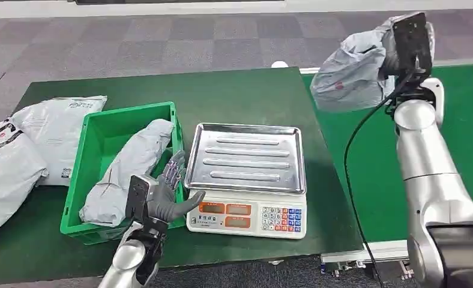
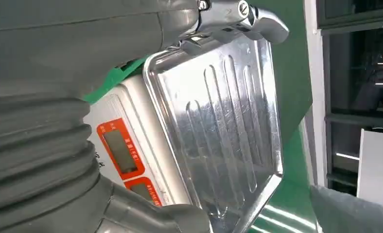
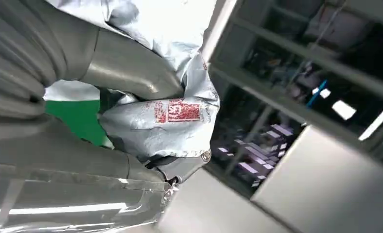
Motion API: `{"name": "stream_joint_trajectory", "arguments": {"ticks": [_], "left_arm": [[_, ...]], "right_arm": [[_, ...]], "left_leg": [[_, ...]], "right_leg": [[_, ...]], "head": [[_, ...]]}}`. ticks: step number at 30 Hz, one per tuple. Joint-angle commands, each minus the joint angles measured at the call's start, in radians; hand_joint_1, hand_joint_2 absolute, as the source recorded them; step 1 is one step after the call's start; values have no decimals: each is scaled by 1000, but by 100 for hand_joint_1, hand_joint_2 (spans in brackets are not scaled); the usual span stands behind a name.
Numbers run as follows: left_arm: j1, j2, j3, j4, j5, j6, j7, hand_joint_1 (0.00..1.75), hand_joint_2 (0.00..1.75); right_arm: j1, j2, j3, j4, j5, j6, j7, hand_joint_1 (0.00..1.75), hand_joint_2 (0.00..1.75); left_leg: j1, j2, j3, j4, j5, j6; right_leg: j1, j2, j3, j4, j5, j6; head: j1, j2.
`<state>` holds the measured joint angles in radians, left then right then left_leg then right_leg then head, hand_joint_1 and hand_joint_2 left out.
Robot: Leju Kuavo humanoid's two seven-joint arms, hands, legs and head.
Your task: Moved the parcel from conveyor to table for the left to box.
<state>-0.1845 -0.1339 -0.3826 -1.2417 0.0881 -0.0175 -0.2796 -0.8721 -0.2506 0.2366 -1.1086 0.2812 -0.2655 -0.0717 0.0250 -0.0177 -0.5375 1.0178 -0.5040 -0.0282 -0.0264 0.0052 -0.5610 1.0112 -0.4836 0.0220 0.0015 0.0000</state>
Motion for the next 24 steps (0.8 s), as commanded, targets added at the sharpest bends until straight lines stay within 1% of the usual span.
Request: {"name": "stream_joint_trajectory", "arguments": {"ticks": [1, 2, 3, 5, 6, 7, 9, 10, 12, 13, 16, 17, 18, 19, 20, 22, 23, 24], "left_arm": [[-39, 20, -45, 61, 2, -3, -7, 0, 175], [-39, 24, -47, 67, 3, -3, -7, 0, 175], [-41, 26, -48, 70, 4, -2, -7, 0, 175], [-49, 29, -53, 86, 12, 1, -8, 0, 175], [-56, 29, -55, 93, 14, 1, -9, 0, 175], [-65, 29, -59, 108, 21, 2, -11, 0, 175], [-83, 30, -66, 132, 32, 1, -16, 0, 175], [-92, 29, -72, 150, 47, 3, -23, 0, 175], [-92, 29, -72, 150, 47, 3, -23, 0, 175], [-92, 29, -72, 150, 47, 3, -23, 0, 175], [-92, 29, -72, 150, 47, 3, -23, 0, 175], [-90, 29, -73, 151, 47, 3, -23, 0, 175], [-90, 29, -73, 151, 47, 3, -23, 0, 175], [-91, 31, -76, 151, 53, 5, -25, 0, 175], [-92, 32, -79, 152, 58, 8, -27, 0, 175], [-93, 35, -82, 155, 66, 14, -29, 0, 175], [-93, 37, -83, 157, 73, 19, -30, 0, 175], [-93, 38, -83, 159, 77, 22, -30, 0, 175]], "right_arm": [[-102, 48, 229, -129, 18, 22, 66, 175, 175], [-104, 55, 241, -138, 15, 25, 70, 175, 175], [-104, 56, 247, -141, 11, 23, 74, 175, 175], [-98, 53, 268, -153, -28, 50, 81, 175, 175], [-91, 56, 275, -154, -50, 69, 83, 175, 175], [-87, 63, 279, -156, -118, 123, 82, 175, 175], [-92, 75, 313, -143, -127, 134, 82, 175, 175], [-99, 84, 338, -133, -183, 184, 81, 175, 175], [-99, 84, 338, -133, -183, 184, 81, 175, 175], [-99, 84, 338, -133, -183, 184, 81, 175, 175], [-99, 84, 338, -133, -183, 184, 81, 175, 175], [-97, 93, 343, -133, -180, 178, 82, 175, 175], [-97, 93, 343, -133, -180, 178, 82, 175, 175], [-97, 92, 350, -133, -220, 217, 82, 175, 175], [-94, 91, 367, -135, -225, 231, 82, 175, 175], [-66, 102, 411, -145, -247, 267, 87, 175, 175], [-51, 107, 428, -148, -273, 290, 94, 175, 175], [-38, 110, 440, -149, -287, 302, 96, 175, 175]], "left_leg": [[-2, 6, -1, 0, 0, 2], [-2, 8, -1, -1, 0, 2], [-2, 5, -1, 0, 0, 1], [-2, 8, -1, -2, 1, 3], [-1, 4, -1, -1, 1, 1], [-2, 4, -1, -1, 1, 2], [-1, 6, 0, -3, 2, 3], [-1, 5, 0, -4, 3, 3], [-1, 7, 1, -5, 3, 3], [-1, 5, -1, -2, 1, 2], [-1, 5, -1, -3, 3, 3], [-1, 2, -1, -1, 1, 2], [-1, 4, -1, -3, 3, 3], [-1, 2, -1, -1, 2, 1], [-1, 2, -1, -2, 3, 2], [-1, 1, -1, -1, 2, 1], [-1, 4, 0, -4, 3, 2], [-1, 2, 0, -2, 2, 1]], "right_leg": [[-1, 5, -4, 2, 1, -2], [-1, 6, -4, 1, 2, -2], [-1, 4, -3, 2, 1, -1], [-1, 5, -3, 0, 3, -3], [-1, 2, -3, 1, 1, -1], [-1, 3, -3, 1, 1, -2], [0, 3, -2, -2, 3, -3], [0, 2, -1, -3, 4, -3], [0, 4, -2, -3, 4, -4], [-1, 3, -2, 0, 2, -2], [0, 2, -2, -2, 3, -3], [-1, 1, -2, 1, 1, -2], [0, 1, -2, -2, 3, -3], [-1, 1, -2, 1, 1, -2], [0, 1, -2, -1, 2, -3], [0, 0, -1, 0, 1, -2], [0, 2, -1, -2, 3, -3], [0, 1, -1, -1, 2, -2]], "head": [[0, 0], [0, 0], [0, 0], [0, 0], [0, 0], [0, 0], [0, 0], [0, 0], [0, 0], [0, 0], [0, 0], [0, 0], [0, 0], [0, 0], [0, 0], [0, 0], [0, 0], [0, 0]]}}
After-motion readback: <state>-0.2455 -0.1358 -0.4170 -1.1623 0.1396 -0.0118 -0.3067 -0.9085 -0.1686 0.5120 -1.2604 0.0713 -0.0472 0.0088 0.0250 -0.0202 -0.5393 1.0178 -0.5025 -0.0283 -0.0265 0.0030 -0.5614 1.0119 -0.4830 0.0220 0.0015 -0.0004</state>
